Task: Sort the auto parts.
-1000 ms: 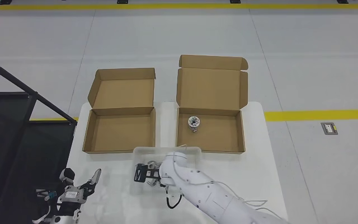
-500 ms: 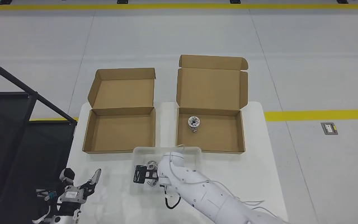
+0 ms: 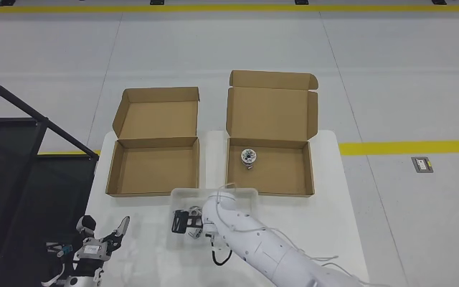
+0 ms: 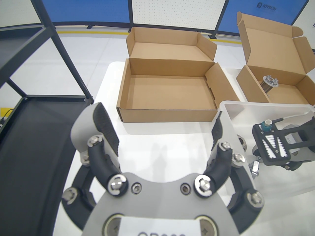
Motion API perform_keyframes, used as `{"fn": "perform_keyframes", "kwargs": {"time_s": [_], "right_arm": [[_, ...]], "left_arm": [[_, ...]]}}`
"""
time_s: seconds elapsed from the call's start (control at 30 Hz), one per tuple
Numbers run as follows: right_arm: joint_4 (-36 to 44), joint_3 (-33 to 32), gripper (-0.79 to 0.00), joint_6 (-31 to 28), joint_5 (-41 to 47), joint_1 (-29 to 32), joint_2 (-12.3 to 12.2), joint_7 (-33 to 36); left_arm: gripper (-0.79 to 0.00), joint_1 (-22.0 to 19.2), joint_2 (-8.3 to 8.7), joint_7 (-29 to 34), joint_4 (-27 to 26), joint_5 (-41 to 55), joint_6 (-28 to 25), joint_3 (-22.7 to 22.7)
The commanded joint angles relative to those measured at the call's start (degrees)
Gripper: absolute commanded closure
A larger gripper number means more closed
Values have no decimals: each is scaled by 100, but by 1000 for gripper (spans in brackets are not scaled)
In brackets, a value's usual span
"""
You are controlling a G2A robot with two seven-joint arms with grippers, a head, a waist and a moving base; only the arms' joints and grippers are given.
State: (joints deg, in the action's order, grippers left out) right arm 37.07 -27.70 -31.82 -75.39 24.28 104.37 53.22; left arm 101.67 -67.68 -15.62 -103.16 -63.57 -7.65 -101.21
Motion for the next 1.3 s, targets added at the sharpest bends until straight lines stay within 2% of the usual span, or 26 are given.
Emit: {"fn": "perform_keyframes", "kwargs": {"time_s": [0.0, 0.1, 0.2, 0.27, 0.37, 0.57, 0.73, 0.83, 0.93, 1.13, 1.2, 1.27], "right_arm": [[-39, -9, -157, -4, -9, -13, 12, -9], [-109, -27, -200, -30, -10, -25, 30, -42], [-175, -43, -182, -54, -19, -38, 49, -88], [-204, -48, -142, -62, -32, -44, 58, -107], [-257, -62, 0, -83, -48, -60, 72, -130], [-228, -150, 0, -66, -113, -122, 54, -256], [141, -366, 0, -163, -244, -167, -103, -434], [646, -600, 0, -179, -471, -94, -306, -530], [1505, -964, 0, -223, -740, 151, -584, -360], [4060, -1987, 0, -699, -1198, 1306, -1174, 499], [4762, -2293, 0, -873, -1303, 1711, -1313, 630], [5262, -2576, 0, -799, -1416, 2028, -1407, 732]], "left_arm": [[-785, 0, 0, 0, 0, 0, 0, 0], [-785, 0, 0, 0, 0, 0, 0, 0], [-785, 0, 0, 0, 0, 0, 0, 0], [-785, 0, 0, 0, 0, 0, 0, 0], [-785, 0, 0, 0, 0, 0, 0, 0], [-785, 0, 0, 0, 0, 0, 0, 0], [-785, 0, 0, 0, 0, 0, 0, 0], [-785, 0, 0, 0, 0, 0, 0, 0], [-785, 0, 0, 0, 0, 0, 0, 0], [-785, 0, 0, 0, 0, 0, 0, 0], [-785, 0, 0, 0, 0, 0, 0, 0], [-785, 0, 0, 0, 0, 0, 0, 0]]}}
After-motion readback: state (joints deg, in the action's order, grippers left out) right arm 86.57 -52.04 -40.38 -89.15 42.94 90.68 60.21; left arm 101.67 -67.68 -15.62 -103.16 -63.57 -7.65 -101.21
